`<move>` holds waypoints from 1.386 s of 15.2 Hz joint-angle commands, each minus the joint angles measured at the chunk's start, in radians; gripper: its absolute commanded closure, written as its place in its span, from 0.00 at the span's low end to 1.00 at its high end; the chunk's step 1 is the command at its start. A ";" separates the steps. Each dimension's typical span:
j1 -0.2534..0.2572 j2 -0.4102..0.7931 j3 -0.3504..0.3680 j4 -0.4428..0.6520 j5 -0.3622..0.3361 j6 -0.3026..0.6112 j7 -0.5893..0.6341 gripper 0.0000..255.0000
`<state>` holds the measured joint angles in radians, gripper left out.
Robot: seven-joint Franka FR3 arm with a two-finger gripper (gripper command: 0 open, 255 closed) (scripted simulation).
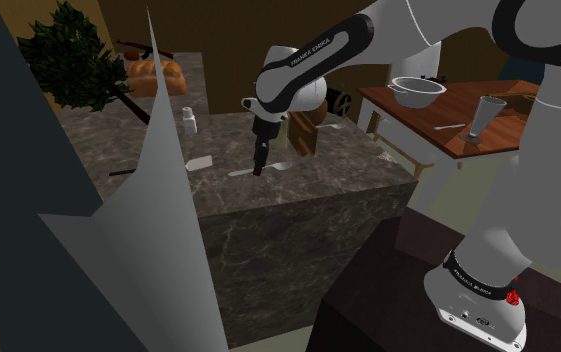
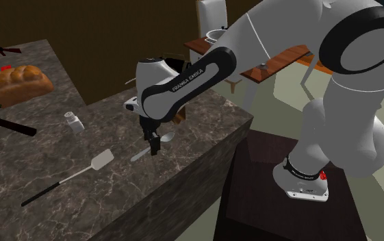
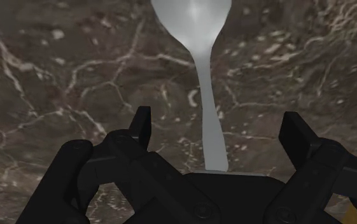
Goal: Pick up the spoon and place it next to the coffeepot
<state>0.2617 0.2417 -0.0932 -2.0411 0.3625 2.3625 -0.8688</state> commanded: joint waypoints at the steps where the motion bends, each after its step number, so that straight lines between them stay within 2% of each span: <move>1: 0.000 0.000 0.000 0.000 0.000 0.000 0.000 0.00; 2: 0.000 0.000 0.000 0.000 0.000 0.000 0.000 0.00; 3: 0.000 0.000 0.000 0.000 0.000 0.000 0.000 1.00; 12: 0.000 0.000 0.000 0.000 0.000 0.000 0.000 1.00; 21: 0.003 -0.064 -0.010 0.041 -0.037 -0.100 0.043 1.00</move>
<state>0.2652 0.1880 -0.1018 -2.0010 0.3291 2.2738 -0.8290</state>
